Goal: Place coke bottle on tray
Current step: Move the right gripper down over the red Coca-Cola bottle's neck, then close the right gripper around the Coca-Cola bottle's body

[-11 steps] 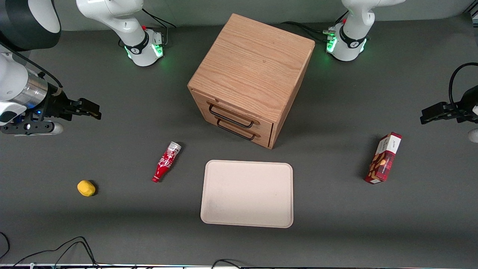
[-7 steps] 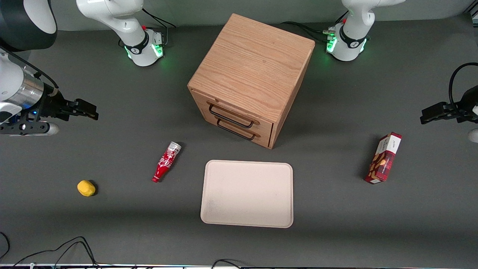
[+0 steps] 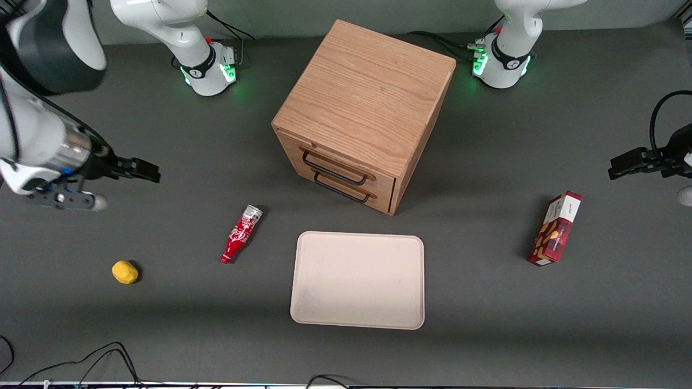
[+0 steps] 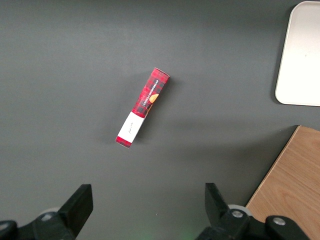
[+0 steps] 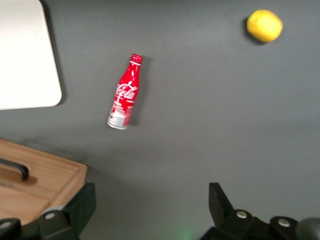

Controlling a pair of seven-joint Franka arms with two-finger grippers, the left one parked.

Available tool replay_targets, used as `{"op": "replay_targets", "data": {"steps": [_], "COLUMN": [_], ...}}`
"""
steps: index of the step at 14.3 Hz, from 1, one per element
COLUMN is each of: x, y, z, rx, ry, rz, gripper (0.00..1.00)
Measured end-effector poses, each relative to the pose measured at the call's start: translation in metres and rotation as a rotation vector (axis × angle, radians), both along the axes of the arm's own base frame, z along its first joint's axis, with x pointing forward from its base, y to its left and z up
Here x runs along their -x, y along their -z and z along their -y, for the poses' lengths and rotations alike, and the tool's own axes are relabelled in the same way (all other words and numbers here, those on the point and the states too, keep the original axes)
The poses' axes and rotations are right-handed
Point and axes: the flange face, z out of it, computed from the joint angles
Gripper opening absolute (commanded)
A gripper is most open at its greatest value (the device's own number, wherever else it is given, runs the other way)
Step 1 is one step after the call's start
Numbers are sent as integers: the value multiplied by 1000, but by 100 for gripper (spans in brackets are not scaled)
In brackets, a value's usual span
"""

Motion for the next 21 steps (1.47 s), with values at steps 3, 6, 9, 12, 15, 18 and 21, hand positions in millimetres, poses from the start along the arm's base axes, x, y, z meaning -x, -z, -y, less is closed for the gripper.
{"op": "replay_targets", "data": {"steps": [3, 6, 9, 12, 15, 18, 21], "x": [-20, -26, -18, -12, -8, 3, 11], "y": [50, 103, 156, 205, 241, 273, 304], "z": [-25, -34, -49, -57, -62, -72, -78], "rx": [-8, -18, -34, -43, -53, -58, -50], "ry": [83, 146, 203, 275, 350, 386, 385], "rz": [5, 44, 109, 134, 159, 178, 192], "gripper": [100, 100, 100, 100, 100, 100, 100]}}
